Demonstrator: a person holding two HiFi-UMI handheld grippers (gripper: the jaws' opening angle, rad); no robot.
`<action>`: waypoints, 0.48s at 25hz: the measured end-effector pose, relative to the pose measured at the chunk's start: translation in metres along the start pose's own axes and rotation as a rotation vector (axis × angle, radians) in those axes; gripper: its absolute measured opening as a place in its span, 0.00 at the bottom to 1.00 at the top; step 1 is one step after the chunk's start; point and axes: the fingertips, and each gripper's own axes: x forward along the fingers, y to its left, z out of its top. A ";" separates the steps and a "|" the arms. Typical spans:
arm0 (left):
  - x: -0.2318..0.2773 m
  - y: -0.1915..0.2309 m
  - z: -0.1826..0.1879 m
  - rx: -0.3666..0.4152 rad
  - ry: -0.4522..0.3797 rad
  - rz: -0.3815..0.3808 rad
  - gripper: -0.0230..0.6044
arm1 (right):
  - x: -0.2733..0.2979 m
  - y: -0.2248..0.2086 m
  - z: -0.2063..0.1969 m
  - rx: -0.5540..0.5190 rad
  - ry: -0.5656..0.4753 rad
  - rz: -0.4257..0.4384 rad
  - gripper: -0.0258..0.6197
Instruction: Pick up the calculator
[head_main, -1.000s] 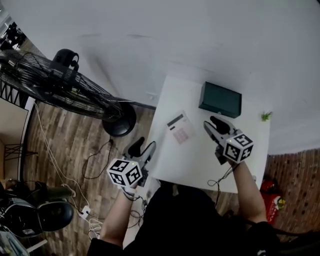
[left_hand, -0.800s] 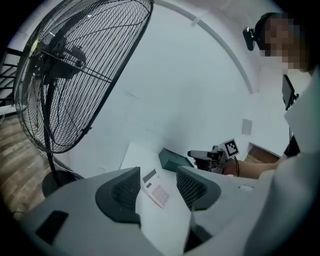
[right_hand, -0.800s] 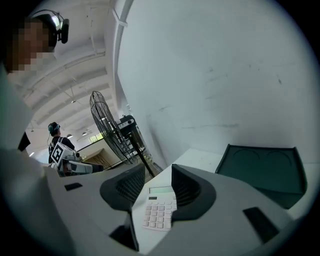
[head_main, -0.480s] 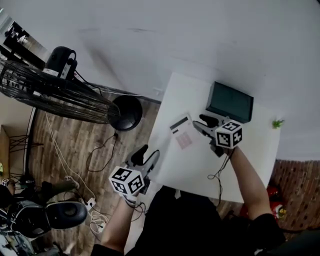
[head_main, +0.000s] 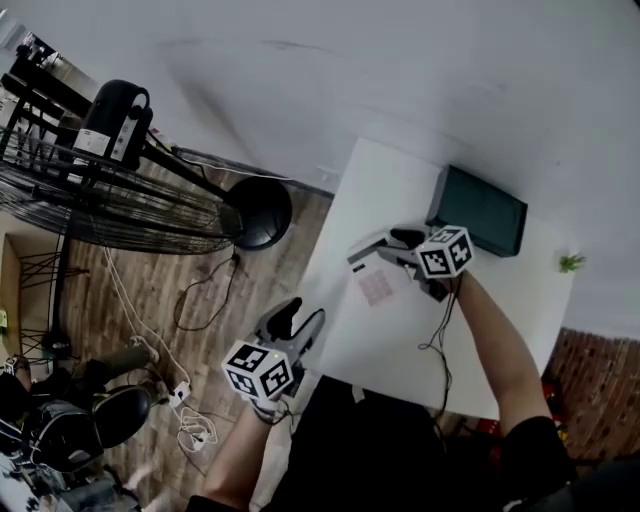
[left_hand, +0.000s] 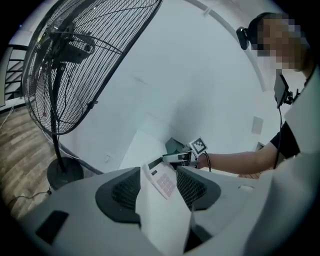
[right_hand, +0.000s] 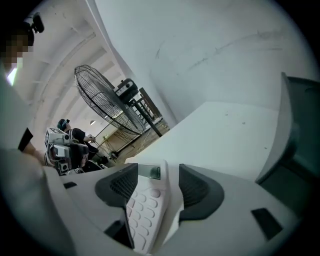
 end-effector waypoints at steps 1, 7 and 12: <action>0.000 0.001 -0.001 -0.008 0.003 0.004 0.39 | 0.004 0.000 0.001 -0.006 0.007 0.006 0.45; -0.002 0.007 -0.002 -0.037 -0.007 0.021 0.39 | 0.020 0.006 -0.001 -0.033 0.051 0.055 0.44; -0.007 0.013 0.003 -0.043 -0.021 0.035 0.39 | 0.026 0.006 -0.005 -0.061 0.095 0.038 0.38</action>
